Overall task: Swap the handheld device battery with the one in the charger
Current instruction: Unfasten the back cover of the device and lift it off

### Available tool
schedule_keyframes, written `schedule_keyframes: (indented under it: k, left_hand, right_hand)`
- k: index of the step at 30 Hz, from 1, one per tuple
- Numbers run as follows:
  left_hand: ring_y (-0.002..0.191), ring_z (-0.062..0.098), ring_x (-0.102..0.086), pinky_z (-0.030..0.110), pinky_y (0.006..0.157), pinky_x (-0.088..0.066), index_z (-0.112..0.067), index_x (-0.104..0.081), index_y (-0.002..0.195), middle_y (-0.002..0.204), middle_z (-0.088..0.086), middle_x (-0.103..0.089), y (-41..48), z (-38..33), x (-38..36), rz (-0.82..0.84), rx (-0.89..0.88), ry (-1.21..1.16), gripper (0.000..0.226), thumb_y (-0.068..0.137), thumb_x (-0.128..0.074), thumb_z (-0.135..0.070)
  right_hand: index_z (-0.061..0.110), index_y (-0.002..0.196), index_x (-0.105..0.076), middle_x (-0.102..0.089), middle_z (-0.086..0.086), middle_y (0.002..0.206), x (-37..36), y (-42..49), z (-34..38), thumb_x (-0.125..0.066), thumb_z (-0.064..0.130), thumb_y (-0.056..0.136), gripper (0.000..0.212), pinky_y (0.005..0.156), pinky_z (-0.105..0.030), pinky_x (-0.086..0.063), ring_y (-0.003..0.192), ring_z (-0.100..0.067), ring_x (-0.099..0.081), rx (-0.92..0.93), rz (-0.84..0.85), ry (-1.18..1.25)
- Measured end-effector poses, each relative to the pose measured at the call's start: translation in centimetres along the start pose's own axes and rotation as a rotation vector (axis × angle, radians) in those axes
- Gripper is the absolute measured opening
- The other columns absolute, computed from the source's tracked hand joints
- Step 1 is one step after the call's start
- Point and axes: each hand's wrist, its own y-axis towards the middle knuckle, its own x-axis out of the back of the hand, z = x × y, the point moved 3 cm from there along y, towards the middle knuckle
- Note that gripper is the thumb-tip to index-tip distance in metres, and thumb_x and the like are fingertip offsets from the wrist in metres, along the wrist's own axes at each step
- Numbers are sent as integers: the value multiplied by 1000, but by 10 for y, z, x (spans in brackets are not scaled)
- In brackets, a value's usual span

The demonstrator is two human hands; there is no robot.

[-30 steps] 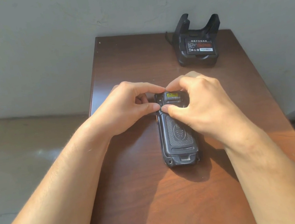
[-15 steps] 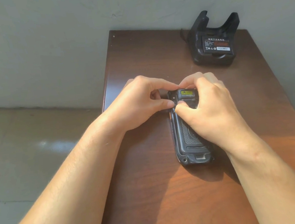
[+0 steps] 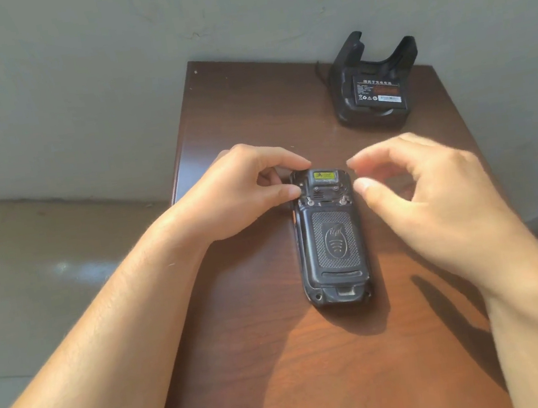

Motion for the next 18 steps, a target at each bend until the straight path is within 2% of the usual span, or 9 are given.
schedule_keyframes:
  k: [1,4,6,8,11,14,18]
  left_hand:
    - [66,2,-59,16,71,-46,-32,-72,118,76,-1,-73,0,-1,-1,2,0,-7,33,86,-75,-28]
    - [67,0,-59,12,70,-46,-32,-71,120,80,-1,-73,-1,-4,-3,7,-1,-6,35,86,-75,-29]
    - [66,1,-60,11,69,-46,-33,-71,120,80,-2,-72,-1,-5,-4,4,-3,-9,35,86,-75,-28]
    - [69,6,-63,14,69,-49,-33,-71,121,82,-3,-72,-1,-5,-4,2,-5,4,35,87,-75,-29]
    - [71,7,-63,15,71,-49,-34,-71,120,83,-2,-72,-1,-5,-3,3,-6,10,34,87,-75,-29]
    - [70,7,-62,14,69,-48,-34,-71,120,81,-2,-72,0,-4,-3,6,-4,19,34,86,-75,-30]
    - [72,13,-64,18,69,-49,-36,-71,120,79,-1,-73,1,-3,-4,4,0,30,34,86,-75,-32]
  right_hand:
    - [27,114,-74,-69,14,108,3,-3,2,-72,37,85,30,83,-8,-42,98,-2,-61,20,95,-20]
    - [35,133,-63,-55,21,123,-1,-13,9,-63,70,69,73,96,-24,-45,115,-4,-53,30,384,-143]
    - [40,138,-54,-46,21,124,-6,-17,14,-59,79,61,86,103,-29,-42,122,-5,-44,-4,445,-200]
    - [44,132,-51,-41,17,119,-11,-18,16,-58,82,58,83,105,-36,-43,124,-9,-41,-51,427,-187]
    - [44,121,-47,-39,13,113,-18,-16,16,-60,82,59,74,100,-40,-46,122,-13,-42,-117,404,-173]
    - [43,115,-43,-39,11,107,-25,-14,18,-64,82,61,69,90,-41,-48,109,-16,-48,-162,395,-171]
    - [43,107,-40,-45,10,100,-30,-12,17,-58,85,58,66,79,-44,-54,90,-21,-53,-133,364,-188]
